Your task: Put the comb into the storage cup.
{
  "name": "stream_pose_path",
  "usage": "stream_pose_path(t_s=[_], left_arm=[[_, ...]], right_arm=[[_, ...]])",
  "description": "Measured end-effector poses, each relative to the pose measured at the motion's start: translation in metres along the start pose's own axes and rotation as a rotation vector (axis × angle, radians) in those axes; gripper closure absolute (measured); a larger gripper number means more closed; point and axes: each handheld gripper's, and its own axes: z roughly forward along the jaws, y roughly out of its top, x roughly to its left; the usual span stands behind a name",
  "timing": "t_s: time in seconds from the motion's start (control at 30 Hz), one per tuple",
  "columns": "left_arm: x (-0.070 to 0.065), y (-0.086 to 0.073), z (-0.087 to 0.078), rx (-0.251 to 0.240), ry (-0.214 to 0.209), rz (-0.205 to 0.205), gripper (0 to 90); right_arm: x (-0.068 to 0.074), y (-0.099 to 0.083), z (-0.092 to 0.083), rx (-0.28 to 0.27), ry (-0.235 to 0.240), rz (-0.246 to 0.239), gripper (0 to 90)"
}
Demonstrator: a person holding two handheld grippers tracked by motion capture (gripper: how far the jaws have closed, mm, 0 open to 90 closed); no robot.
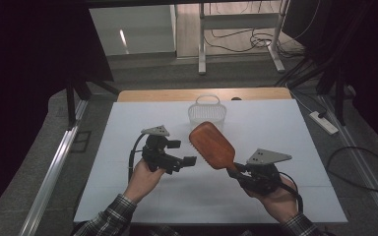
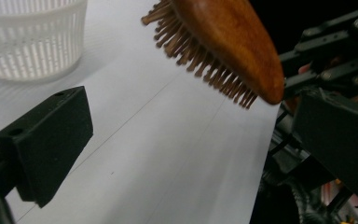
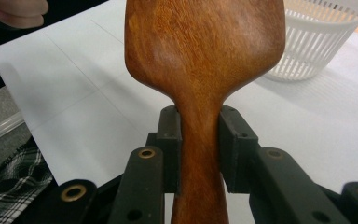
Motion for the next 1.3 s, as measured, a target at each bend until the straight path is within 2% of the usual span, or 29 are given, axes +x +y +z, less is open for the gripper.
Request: stream_pose_path(t_s=[0.13, 0.33, 0.53, 0.87, 1.07, 1.2, 1.3], left_arm=[[-0.001, 0.004, 0.004, -0.012, -0.027, -0.013, 0.0], [0.0, 0.007, 0.011, -0.011, -0.035, -0.021, 0.0], [0.001, 0.01, 0.017, -0.024, -0.069, -0.058, 0.0], [-0.001, 0.015, 0.027, -0.009, -0.086, -0.073, 0.0], [0.0, 0.016, 0.032, 0.003, -0.104, -0.097, 0.1], [-0.001, 0.016, 0.034, 0.015, -0.106, -0.105, 2.4], [-0.002, 0.016, 0.034, 0.02, -0.113, -0.104, 7.4]], right_arm=[[0.002, 0.001, 0.001, -0.009, 0.013, 0.002, 72.1], [0.006, 0.001, 0.004, -0.018, 0.022, -0.003, 72.1], [0.01, 0.001, 0.007, -0.031, 0.036, -0.001, 72.1], [0.014, -0.001, 0.01, -0.03, 0.049, -0.002, 72.1], [0.015, -0.001, 0.009, -0.04, 0.052, -0.004, 72.1], [0.015, -0.002, 0.009, -0.044, 0.061, -0.011, 72.1], [0.016, -0.002, 0.01, -0.041, 0.059, -0.019, 72.1]])
